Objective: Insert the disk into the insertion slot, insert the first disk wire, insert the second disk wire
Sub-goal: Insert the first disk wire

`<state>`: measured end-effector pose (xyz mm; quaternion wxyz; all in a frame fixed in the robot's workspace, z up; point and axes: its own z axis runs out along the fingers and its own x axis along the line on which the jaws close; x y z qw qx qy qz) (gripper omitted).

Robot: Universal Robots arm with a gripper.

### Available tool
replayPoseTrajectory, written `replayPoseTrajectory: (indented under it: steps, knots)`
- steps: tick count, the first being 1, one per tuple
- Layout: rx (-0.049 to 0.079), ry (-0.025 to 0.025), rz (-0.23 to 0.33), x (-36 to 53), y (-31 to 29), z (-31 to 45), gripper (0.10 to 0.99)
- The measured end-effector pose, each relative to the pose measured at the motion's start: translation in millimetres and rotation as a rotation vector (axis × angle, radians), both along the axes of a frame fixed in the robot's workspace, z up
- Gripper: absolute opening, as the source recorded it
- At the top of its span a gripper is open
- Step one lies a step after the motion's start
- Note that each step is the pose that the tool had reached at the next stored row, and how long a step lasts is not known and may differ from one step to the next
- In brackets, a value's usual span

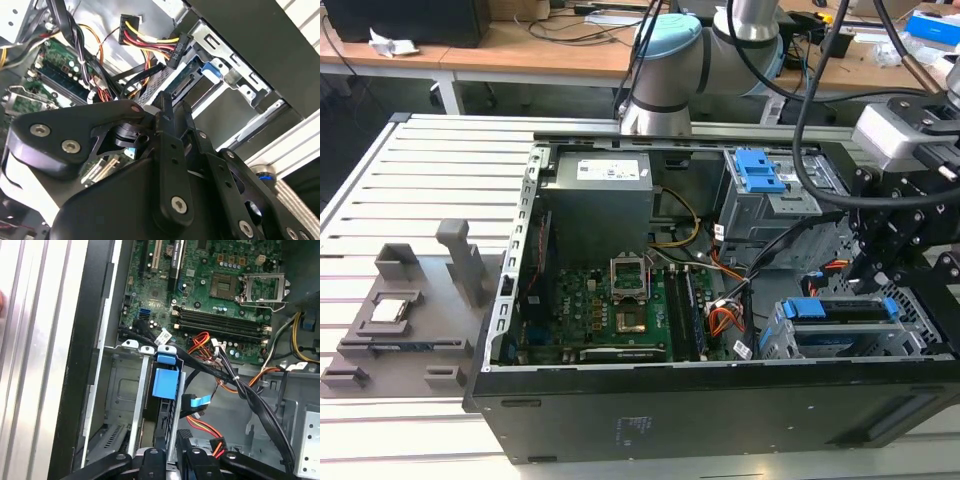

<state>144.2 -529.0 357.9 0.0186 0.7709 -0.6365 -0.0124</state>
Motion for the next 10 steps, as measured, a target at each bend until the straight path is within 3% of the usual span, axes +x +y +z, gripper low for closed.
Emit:
replayPoseTrajectory:
  steps: [5,9,10]
  knots:
    - [0.000,0.0000,0.055,4.9,4.6,0.0,0.239]
    - [-0.010,0.0003,0.060,11.2,15.1,0.0,0.239]
    - [-0.015,0.0004,0.066,16.5,25.1,0.0,0.239]
